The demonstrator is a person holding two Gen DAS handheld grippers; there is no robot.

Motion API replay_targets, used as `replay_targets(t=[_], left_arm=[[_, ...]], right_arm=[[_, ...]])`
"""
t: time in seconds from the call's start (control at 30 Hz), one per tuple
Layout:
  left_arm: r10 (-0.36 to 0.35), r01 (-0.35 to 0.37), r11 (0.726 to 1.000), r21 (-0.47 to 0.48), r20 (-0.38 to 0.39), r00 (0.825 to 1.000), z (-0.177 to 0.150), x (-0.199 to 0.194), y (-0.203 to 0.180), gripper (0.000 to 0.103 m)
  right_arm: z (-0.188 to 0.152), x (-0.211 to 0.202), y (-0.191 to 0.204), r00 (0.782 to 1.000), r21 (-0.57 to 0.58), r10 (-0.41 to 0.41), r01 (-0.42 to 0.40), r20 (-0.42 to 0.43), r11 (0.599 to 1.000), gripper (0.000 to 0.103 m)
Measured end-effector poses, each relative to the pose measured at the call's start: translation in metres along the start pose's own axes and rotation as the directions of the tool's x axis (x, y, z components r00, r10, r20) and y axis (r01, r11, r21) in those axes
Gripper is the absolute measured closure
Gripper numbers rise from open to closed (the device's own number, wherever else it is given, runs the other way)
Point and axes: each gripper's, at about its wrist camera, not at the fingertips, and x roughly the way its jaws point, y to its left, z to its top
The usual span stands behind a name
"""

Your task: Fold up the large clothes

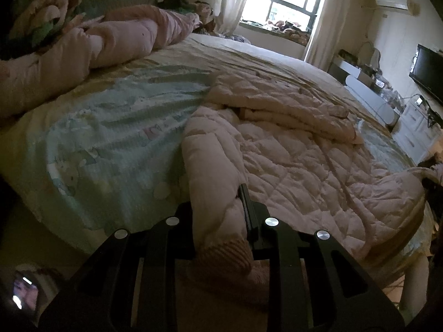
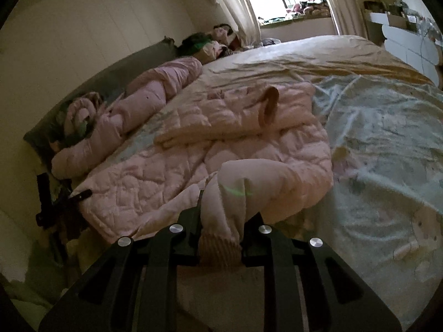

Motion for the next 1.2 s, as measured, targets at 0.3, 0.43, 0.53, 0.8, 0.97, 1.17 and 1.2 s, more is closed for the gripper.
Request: replay_targets(t=[0.3, 0.43, 0.53, 0.8, 0.97, 1.17, 1.2], left_arm=[[-0.013, 0.013, 1.000, -0.008, 0.035, 0.999, 0.011, -0.002, 0.002, 0.087], [-0.018, 0.018, 1.000, -0.010, 0.055, 0.998, 0.016, -0.006, -0.001, 0.087], [-0.021, 0.021, 1.000, -0.012, 0.067, 0.998, 0.021, -0.006, -0.003, 0.087], [-0.024, 0.024, 1.000, -0.002, 0.102, 0.995, 0.042, -0.005, -0.006, 0.087], [-0.020, 0.020, 1.000, 0.006, 0.121, 0.992, 0.054, -0.004, -0.010, 0.087], [-0.025, 0.025, 1.000, 0.005, 0.131, 0.991, 0.066, -0.001, -0.010, 0.087], [-0.026, 0.025, 1.000, 0.006, 0.135, 0.991, 0.069, 0.000, -0.011, 0.087]], right_arm=[[0.019, 0.009, 0.000, 0.999, -0.004, 0.002, -0.002, 0.050, 1.000, 0.085], [0.029, 0.013, -0.002, 0.997, 0.003, 0.007, -0.008, 0.070, 1.000, 0.085], [0.033, 0.014, -0.003, 0.997, 0.008, -0.001, 0.000, 0.082, 1.000, 0.085], [0.045, 0.015, -0.008, 0.992, 0.020, -0.011, 0.009, 0.127, 1.000, 0.086], [0.052, 0.017, -0.009, 0.989, 0.022, -0.019, 0.016, 0.147, 1.000, 0.086], [0.060, 0.018, -0.012, 0.984, 0.019, -0.033, 0.030, 0.174, 0.999, 0.086], [0.062, 0.019, -0.012, 0.983, 0.023, -0.035, 0.032, 0.180, 0.999, 0.086]])
